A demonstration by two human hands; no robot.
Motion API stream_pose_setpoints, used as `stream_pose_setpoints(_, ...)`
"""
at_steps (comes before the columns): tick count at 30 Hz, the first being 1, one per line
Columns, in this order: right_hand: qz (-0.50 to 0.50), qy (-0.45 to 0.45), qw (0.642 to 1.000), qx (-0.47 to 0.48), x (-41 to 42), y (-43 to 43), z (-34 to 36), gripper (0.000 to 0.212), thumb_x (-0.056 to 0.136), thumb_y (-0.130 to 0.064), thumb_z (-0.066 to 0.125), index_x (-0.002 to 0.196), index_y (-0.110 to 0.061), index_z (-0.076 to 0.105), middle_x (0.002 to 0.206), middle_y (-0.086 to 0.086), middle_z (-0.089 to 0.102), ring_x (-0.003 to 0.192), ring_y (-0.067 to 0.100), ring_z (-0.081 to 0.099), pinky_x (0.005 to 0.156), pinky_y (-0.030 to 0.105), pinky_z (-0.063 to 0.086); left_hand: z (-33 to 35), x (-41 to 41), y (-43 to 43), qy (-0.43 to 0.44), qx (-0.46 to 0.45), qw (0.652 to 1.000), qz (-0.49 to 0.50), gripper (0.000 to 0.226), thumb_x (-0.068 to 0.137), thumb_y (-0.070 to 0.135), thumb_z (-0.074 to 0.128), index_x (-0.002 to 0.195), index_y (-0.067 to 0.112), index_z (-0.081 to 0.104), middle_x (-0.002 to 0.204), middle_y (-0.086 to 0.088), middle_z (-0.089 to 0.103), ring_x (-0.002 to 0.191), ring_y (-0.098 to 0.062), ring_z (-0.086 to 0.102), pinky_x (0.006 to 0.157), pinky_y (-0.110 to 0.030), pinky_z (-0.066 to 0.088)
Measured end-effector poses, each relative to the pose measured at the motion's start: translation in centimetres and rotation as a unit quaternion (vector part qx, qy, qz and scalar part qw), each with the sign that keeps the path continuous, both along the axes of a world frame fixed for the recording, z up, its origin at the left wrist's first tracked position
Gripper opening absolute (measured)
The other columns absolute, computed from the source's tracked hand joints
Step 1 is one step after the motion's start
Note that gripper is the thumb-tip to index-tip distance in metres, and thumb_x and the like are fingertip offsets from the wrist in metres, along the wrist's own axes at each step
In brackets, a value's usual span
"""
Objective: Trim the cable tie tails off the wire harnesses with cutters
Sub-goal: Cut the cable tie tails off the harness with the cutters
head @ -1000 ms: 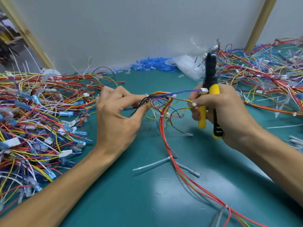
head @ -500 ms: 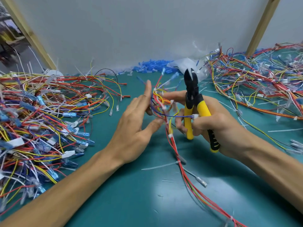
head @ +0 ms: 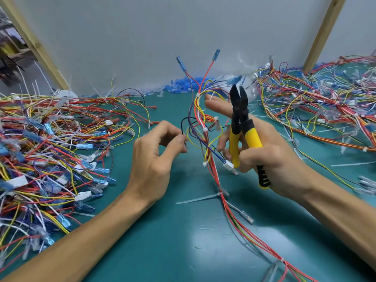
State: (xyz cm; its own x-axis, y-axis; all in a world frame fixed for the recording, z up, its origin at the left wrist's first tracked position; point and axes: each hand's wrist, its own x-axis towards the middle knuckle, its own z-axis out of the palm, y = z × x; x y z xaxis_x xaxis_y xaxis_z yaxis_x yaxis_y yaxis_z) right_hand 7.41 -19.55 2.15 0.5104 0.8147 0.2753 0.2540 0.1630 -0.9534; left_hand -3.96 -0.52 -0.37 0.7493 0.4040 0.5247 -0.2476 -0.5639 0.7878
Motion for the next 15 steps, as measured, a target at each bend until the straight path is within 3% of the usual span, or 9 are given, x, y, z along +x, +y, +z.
stream_pose_setpoints(2,-0.008,-0.009,1.0,-0.003,-0.22,0.05,0.25,0.103,0.05,0.002,0.048,0.148,-0.029,0.055,0.121,-0.028,0.063,0.076,0.011,0.057,0.056,0.034,0.041,0.08,0.0,-0.1,-0.022,-0.026,0.999,-0.008,0.012,0.093,0.019,0.064,0.094,0.014,0.054,0.078,-0.002,0.068,0.077,-0.026,0.066,0.076,-0.041,0.052)
stream_pose_setpoints(5,-0.01,-0.026,1.0,-0.004,-0.51,0.15,0.67,0.105,0.047,0.003,0.048,0.149,-0.023,0.054,0.155,-0.022,0.048,0.081,0.014,0.058,0.057,0.039,0.043,0.35,-0.13,0.08,-0.009,0.055,0.998,-0.039,0.009,0.09,0.015,0.067,0.09,0.011,0.058,0.079,0.004,0.061,0.076,-0.022,0.057,0.075,-0.034,0.045)
stream_pose_setpoints(7,-0.005,-0.037,0.999,-0.005,-0.63,0.14,0.84,0.105,0.047,0.003,0.049,0.149,-0.022,0.054,0.158,-0.026,0.042,0.084,0.016,0.059,0.059,0.044,0.046,0.37,-0.28,-0.1,0.012,0.089,0.994,-0.069,0.01,0.088,0.018,0.066,0.095,0.01,0.065,0.084,0.009,0.061,0.08,-0.02,0.056,0.078,-0.034,0.043)
stream_pose_setpoints(9,-0.003,-0.049,0.999,-0.007,-0.68,0.09,0.93,0.106,0.047,0.003,0.049,0.15,-0.023,0.053,0.158,-0.029,0.041,0.087,0.017,0.06,0.063,0.051,0.048,0.23,-0.29,-0.36,0.026,0.108,0.991,-0.08,0.026,0.088,0.025,0.066,0.109,0.011,0.068,0.095,0.013,0.063,0.087,-0.016,0.058,0.082,-0.03,0.043)
stream_pose_setpoints(12,0.002,-0.056,0.998,-0.008,-0.63,0.06,0.91,0.106,0.047,0.003,0.05,0.149,-0.023,0.053,0.159,-0.028,0.041,0.087,0.017,0.06,0.064,0.053,0.049,-0.06,-0.04,-0.59,0.06,0.108,0.989,-0.082,0.045,0.087,0.036,0.07,0.126,0.016,0.066,0.112,0.007,0.069,0.097,-0.016,0.061,0.086,-0.03,0.045)
stream_pose_setpoints(15,0.011,-0.064,0.998,-0.012,-0.51,0.11,0.81,0.105,0.048,0.003,0.051,0.149,-0.024,0.054,0.16,-0.025,0.04,0.087,0.019,0.06,0.062,0.047,0.049,-0.18,0.26,-0.32,0.061,0.106,0.99,-0.074,0.038,0.086,0.033,0.077,0.12,0.017,0.07,0.111,0.002,0.072,0.097,-0.015,0.062,0.085,-0.031,0.046)
